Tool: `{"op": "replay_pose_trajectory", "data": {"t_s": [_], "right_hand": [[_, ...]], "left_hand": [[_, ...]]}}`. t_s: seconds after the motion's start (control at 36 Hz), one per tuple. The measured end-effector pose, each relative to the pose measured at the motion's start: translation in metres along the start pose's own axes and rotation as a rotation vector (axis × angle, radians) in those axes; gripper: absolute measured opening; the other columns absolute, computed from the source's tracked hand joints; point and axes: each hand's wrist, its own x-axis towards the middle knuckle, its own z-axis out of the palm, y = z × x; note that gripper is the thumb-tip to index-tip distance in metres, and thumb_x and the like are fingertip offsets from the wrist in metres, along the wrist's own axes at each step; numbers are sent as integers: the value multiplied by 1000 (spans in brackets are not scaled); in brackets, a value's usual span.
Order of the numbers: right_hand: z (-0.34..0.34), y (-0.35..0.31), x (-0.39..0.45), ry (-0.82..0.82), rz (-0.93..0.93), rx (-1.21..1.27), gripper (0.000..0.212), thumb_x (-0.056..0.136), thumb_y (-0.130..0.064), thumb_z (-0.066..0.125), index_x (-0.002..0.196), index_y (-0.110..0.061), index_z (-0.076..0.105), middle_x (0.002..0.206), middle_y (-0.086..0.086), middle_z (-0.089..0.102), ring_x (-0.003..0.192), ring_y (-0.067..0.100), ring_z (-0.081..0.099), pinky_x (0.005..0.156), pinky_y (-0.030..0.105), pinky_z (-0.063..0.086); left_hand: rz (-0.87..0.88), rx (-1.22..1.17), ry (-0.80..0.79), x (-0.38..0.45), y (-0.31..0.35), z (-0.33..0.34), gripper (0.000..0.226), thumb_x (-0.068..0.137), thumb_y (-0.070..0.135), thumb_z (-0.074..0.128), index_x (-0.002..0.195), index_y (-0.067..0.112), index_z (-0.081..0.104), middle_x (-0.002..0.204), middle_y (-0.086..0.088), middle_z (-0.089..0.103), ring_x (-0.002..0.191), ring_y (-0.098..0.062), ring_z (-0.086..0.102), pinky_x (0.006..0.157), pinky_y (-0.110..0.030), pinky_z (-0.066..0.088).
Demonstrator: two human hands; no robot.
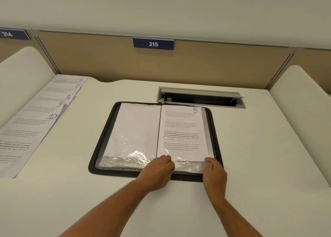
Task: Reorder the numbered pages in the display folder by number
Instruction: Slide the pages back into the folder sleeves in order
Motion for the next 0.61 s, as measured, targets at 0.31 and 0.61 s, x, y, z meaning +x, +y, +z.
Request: {"op": "replay_pose_trajectory", "data": {"t_s": [0.31,0.61], "right_hand": [[19,-55,-9,180,-50,128,14,98,-14,66,105,-24,59,99,-5,66,94,18,65,76,28,54],[92,-142,-70,-24,-610,127,25,98,-20,66,121,-22,56,115,-10,63,104,4,63,90,17,54]], "left_hand": [[-216,-321,31,0,-9,-29,12,99,33,58,100,22,63,97,11,56,88,-4,53,78,-22,49],[-662,-984,310,3,-52,-98,40,105,49,44,99,20,72,89,2,74,84,-12,70,79,-32,59]]}}
